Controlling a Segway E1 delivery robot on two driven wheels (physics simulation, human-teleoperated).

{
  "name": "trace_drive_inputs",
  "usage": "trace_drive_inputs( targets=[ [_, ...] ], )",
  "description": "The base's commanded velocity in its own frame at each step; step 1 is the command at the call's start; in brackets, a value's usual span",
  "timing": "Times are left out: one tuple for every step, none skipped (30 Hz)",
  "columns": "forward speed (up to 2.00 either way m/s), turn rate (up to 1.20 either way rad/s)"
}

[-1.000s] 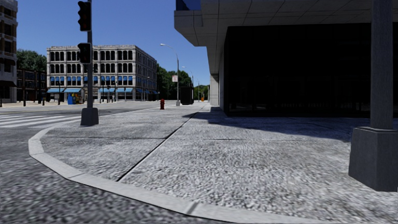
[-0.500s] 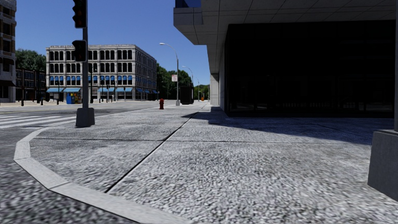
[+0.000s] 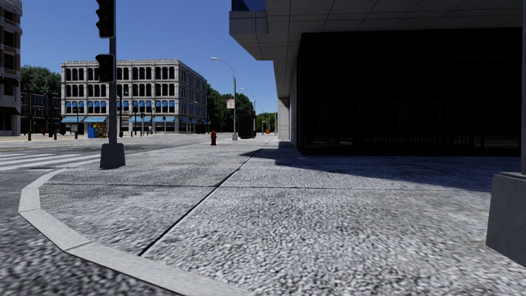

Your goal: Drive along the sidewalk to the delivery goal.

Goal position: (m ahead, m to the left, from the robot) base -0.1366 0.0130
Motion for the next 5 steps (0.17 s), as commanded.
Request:
trace_drive_inputs(
  targets=[
    [0.0,0.0],
    [0.0,0.0],
    [0.0,0.0],
    [0.0,0.0],
    [0.0,0.0]
  ],
)
